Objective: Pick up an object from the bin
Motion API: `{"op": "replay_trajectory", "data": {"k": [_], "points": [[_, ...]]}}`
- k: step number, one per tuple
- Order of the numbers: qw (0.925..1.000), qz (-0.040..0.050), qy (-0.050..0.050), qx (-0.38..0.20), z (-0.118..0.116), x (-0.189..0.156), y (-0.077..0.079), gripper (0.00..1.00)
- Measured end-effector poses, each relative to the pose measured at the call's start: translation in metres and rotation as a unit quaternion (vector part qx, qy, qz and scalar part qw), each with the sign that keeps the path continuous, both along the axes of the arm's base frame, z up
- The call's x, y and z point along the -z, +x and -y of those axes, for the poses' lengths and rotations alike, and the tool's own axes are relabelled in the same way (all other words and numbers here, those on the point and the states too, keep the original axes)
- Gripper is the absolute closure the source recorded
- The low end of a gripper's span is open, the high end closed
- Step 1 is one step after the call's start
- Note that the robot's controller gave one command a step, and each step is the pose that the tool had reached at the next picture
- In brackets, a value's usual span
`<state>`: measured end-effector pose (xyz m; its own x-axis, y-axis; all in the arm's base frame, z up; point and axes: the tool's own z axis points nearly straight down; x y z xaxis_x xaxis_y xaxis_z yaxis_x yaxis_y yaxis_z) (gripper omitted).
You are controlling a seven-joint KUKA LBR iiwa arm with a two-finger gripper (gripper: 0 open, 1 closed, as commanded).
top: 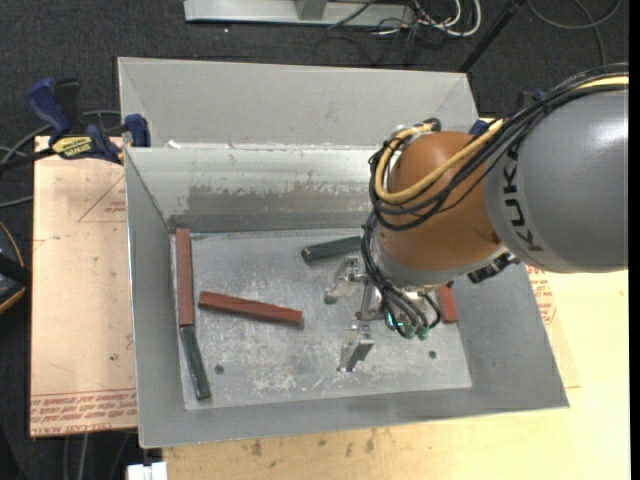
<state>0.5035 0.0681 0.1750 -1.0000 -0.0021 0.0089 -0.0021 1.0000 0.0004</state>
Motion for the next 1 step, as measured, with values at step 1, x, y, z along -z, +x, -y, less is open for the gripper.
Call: {"op": "replay_trajectory", "data": {"k": [1], "points": [[1.0,0.0043,0.0,0.001,0.0004,-0.0042,0.0019,0.0]]}}
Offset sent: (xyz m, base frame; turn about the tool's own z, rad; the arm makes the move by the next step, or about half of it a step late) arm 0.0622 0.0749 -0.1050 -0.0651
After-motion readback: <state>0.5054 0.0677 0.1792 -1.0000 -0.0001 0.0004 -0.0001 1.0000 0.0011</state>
